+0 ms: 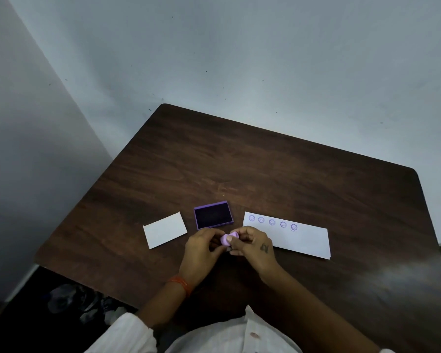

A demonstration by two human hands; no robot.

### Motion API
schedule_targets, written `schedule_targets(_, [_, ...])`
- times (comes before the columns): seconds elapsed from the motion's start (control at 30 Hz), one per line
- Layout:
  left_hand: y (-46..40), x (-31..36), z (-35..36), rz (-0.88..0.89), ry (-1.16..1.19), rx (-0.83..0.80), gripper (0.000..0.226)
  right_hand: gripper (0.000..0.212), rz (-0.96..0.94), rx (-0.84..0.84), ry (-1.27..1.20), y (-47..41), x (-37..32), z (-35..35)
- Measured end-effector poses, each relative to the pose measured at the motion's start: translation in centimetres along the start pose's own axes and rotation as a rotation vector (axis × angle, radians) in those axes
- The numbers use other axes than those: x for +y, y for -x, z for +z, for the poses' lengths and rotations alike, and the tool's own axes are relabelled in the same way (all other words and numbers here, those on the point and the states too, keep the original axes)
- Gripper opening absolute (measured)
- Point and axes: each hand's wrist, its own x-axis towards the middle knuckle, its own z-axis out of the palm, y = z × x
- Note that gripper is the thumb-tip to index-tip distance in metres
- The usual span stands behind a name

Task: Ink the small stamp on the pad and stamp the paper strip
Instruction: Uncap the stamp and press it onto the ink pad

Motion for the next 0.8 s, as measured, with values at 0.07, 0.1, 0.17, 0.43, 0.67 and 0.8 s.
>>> schedule_targets(0.07, [0.0,0.1,-0.1,0.005,0.009,0.0,0.024,0.011,0.017,0.012,-0.003,-0.1,-0.2,-0.1])
schedule_targets(0.1, [-0.1,0.1,-0.1,0.006,0.016,-0.003,0.024,0.011,0.028,0.017,-0.005,-0.1,-0.3,-0.1])
schedule_targets(0.17, [-0.1,0.0,-0.2,0.004,0.023,-0.015,0.025,0.01,0.042,0.011,0.001,-0.1,-0.4,-0.3])
schedule_targets(0.43, [-0.1,-0.4,-0.4,-0.003,0.022,-0.055,0.027,0.014,0.087,-0.063,-0.015,-0.2,-0.5,-0.8])
schedule_targets(0.67, [-0.2,-0.4,-0.5,-0.028,0.047,-0.048,0.029,0.015,0.277,-0.078,-0.287,-1.0,-1.0,-1.8])
schedule_targets(0.8, [-0.1,-0.8,-0.2,-0.115,0.126,-0.071,0.029,0.018,0.474,-0.069,-0.707,-1.1,-1.7,-2.6])
